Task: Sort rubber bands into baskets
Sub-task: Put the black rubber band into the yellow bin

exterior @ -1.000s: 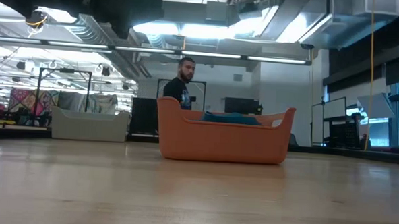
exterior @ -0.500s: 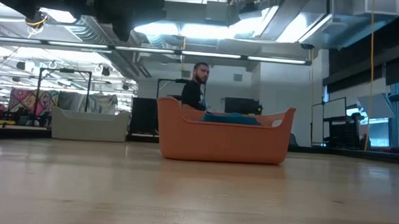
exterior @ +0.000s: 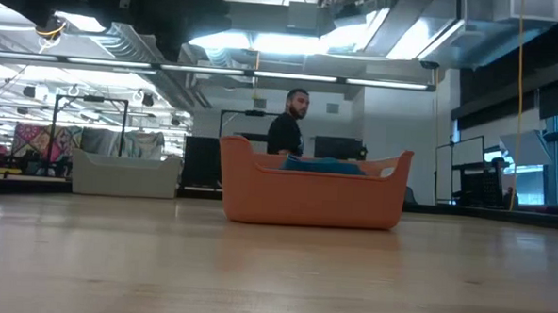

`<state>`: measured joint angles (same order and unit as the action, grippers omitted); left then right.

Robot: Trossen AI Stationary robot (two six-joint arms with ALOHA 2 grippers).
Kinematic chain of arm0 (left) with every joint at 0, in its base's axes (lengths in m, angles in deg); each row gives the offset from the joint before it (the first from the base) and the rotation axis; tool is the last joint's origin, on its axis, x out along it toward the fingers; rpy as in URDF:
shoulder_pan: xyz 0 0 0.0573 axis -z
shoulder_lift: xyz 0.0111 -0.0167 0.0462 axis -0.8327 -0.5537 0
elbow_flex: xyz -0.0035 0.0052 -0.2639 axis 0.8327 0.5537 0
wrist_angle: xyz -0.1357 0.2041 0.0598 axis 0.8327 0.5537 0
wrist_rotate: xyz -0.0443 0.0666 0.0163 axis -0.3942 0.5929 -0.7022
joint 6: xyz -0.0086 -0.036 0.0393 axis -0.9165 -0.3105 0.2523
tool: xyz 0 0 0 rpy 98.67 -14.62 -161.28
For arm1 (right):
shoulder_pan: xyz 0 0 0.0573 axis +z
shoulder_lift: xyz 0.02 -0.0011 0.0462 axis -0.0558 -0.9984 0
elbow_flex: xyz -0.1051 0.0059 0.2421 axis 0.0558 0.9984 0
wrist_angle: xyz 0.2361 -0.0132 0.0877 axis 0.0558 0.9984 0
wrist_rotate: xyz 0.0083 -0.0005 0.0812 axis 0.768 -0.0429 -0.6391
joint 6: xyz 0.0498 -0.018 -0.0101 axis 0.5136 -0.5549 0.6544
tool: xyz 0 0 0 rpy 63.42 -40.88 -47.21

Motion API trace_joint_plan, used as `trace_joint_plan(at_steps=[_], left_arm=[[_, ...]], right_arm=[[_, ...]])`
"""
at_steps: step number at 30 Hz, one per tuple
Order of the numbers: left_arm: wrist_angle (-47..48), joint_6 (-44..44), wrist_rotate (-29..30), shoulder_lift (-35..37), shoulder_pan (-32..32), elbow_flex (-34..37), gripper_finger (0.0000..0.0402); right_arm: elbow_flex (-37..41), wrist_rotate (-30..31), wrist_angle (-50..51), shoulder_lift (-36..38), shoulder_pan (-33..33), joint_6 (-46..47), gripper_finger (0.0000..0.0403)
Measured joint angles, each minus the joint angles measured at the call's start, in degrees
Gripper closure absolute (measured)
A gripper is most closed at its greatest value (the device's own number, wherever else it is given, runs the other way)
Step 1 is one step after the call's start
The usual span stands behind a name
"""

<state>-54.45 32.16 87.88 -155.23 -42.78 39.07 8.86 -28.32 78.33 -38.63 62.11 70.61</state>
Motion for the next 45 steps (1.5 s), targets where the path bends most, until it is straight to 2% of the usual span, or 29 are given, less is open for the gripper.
trace_joint_plan(at_steps=[3,9,11,16,20,26,30,36,41,45], left_arm=[[0.0,0.0,0.0,0.0,0.0,0.0,0.0274],[0.0,-0.1,0.0,0.0,0.0,0.0,0.0274],[0.0,-0.1,0.0,0.0,0.0,0.0,0.0274],[0.0,-0.3,0.0,0.0,0.0,0.0,0.0274],[-0.1,-0.3,0.0,0.0,0.0,0.0,0.0274],[-0.2,-1.2,0.0,0.0,0.0,0.0,0.0274],[-0.2,-1.8,0.0,0.0,0.0,0.0,0.0274],[-0.2,-3.3,0.0,0.0,0.0,0.0,0.0274],[0.3,-3.5,0.0,0.0,0.6,0.0,0.0274],[1.6,-4.0,0.0,0.0,1.3,0.0,0.0274]], right_arm=[[0.1,-0.5,-0.4,0.0,0.0,-0.8,0.0270],[0.2,-0.9,-0.4,0.0,0.0,-1.9,0.0374],[0.2,-0.9,-0.6,0.0,0.0,-3.0,0.0393],[0.0,0.5,-1.7,0.0,-0.1,-4.4,0.0379],[-1.3,3.7,-1.6,0.2,-0.2,-7.7,0.0394],[-5.2,14.2,-1.4,0.5,-2.1,-19.4,0.0390],[-7.6,19.1,0.5,0.5,-5.0,-29.6,0.0395],[-10.7,24.3,8.3,0.5,-9.7,-41.3,0.0396],[-14.0,29.5,18.4,0.8,-13.0,-46.3,0.0395],[-15.6,36.5,24.3,1.9,-15.7,-48.3,0.0398]])
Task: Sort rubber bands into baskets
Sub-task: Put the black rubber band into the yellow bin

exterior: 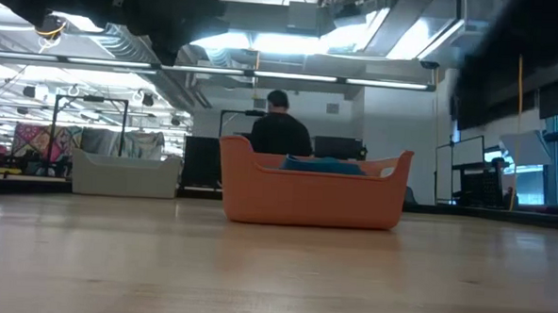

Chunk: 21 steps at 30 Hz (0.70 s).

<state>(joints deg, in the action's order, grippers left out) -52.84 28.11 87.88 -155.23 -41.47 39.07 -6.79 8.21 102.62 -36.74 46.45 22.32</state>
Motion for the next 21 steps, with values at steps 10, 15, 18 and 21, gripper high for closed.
trace_joint_plan(at_steps=[10,15,18,21], left_arm=[[0.6,-0.4,0.0,0.0,1.7,0.0,0.0274],[0.4,0.8,0.0,0.0,2.4,0.0,0.0274],[-0.8,1.5,0.0,0.0,2.9,0.0,0.0274],[-0.8,1.5,0.0,0.0,3.2,0.0,0.0274]], right_arm=[[0.0,6.1,3.5,9.4,-10.7,-13.3,0.0399],[0.0,6.0,1.5,11.0,-20.2,-24.5,0.0399],[0.0,5.2,-1.6,11.1,-26.7,-31.1,0.0400],[0.0,2.3,-6.2,11.0,-33.1,-37.9,0.0400]])
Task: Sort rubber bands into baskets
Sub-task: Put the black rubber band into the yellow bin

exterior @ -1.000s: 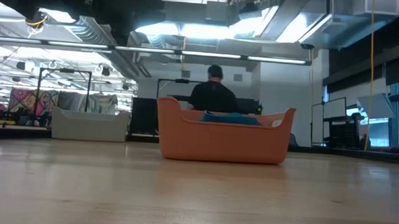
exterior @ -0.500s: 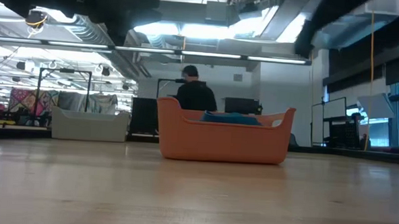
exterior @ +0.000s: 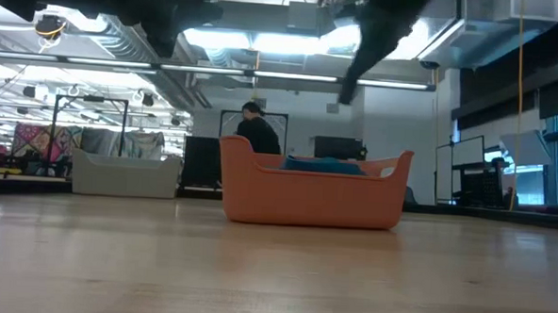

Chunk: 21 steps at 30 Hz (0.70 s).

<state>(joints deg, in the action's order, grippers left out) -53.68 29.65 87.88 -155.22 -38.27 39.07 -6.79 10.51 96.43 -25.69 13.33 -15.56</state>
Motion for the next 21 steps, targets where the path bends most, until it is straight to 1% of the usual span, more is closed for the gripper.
trace_joint_plan(at_steps=[2,6,8,11,15,19,21], left_arm=[[0.0,0.0,0.0,0.0,0.0,0.0,0.0274],[0.0,0.0,0.0,0.0,0.0,0.0,0.0274],[0.1,0.0,0.0,0.0,0.0,0.0,0.0274],[0.4,-0.2,0.0,0.0,0.0,0.0,0.0274],[0.4,-0.3,0.0,0.0,0.0,0.0,0.0274],[0.6,-0.3,0.0,0.0,0.0,0.0,0.0274],[0.6,-0.3,0.0,0.0,0.0,0.0,0.0274]], right_arm=[[0.0,-3.0,-4.5,0.0,-4.0,-3.9,0.0400],[0.0,-11.1,-13.4,0.0,-11.3,-10.6,0.0400],[0.0,-15.8,-16.6,-0.1,-14.8,-12.7,0.0400],[0.0,-20.8,-20.0,-0.7,-19.8,-13.4,0.0400],[0.0,-22.9,-23.1,-2.8,-25.4,-13.5,0.0400],[0.0,-24.2,-26.5,-6.3,-29.9,-14.0,0.0400],[0.0,-25.8,-28.8,-8.2,-31.8,-14.1,0.0400]])
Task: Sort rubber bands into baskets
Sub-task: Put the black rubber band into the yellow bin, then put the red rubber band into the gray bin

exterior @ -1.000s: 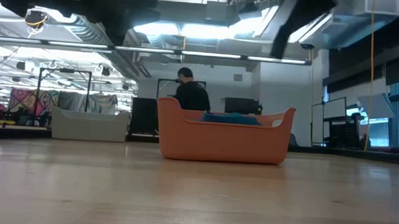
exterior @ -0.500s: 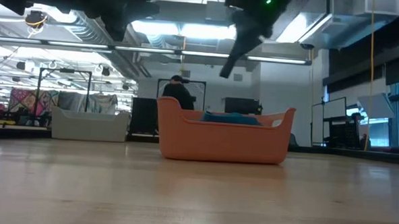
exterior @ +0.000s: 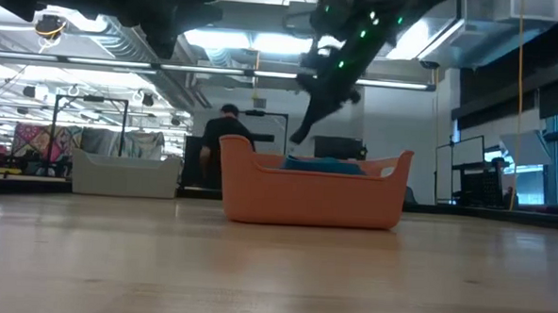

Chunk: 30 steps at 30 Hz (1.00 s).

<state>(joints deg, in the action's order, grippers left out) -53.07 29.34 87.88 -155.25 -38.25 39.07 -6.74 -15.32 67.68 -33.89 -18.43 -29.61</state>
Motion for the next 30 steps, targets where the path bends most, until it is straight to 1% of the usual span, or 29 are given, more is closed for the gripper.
trace_joint_plan(at_steps=[2,5,8,11,14,17,20,24,30], left_arm=[[0.0,-0.2,0.0,0.0,0.0,0.0,0.0274],[0.0,-0.4,0.0,0.0,0.0,0.0,0.0274],[0.0,-0.4,0.0,0.0,0.0,0.0,0.0274],[0.0,-0.4,0.0,0.0,0.0,0.0,0.0274],[0.0,-0.1,0.0,0.0,0.0,0.0,0.0274],[0.0,-0.1,0.0,0.0,0.0,0.0,0.0274],[0.0,-0.1,0.0,0.0,0.0,0.0,0.0274],[0.0,-0.2,0.0,0.0,0.0,0.0,0.0274],[0.1,-0.1,0.0,0.0,0.0,0.0,0.0274]], right_arm=[[0.0,-1.2,-1.9,-1.8,-1.5,0.6,0.0400],[0.0,-1.2,-4.0,-4.2,-3.0,3.0,0.0396],[0.0,-1.0,-4.6,-6.1,-3.8,4.6,0.0377],[0.0,-1.0,-4.4,-7.5,-4.0,4.8,0.0337],[0.0,-0.8,-3.9,-7.7,-3.9,7.4,0.0285],[0.0,-1.6,-2.6,-7.2,-3.4,7.1,0.0238],[0.0,-2.5,-0.1,-5.8,-3.0,7.4,0.0209],[0.0,-3.0,5.4,-3.7,-0.4,8.6,0.0195],[0.0,-3.9,9.1,-1.5,8.7,9.8,0.0194]])
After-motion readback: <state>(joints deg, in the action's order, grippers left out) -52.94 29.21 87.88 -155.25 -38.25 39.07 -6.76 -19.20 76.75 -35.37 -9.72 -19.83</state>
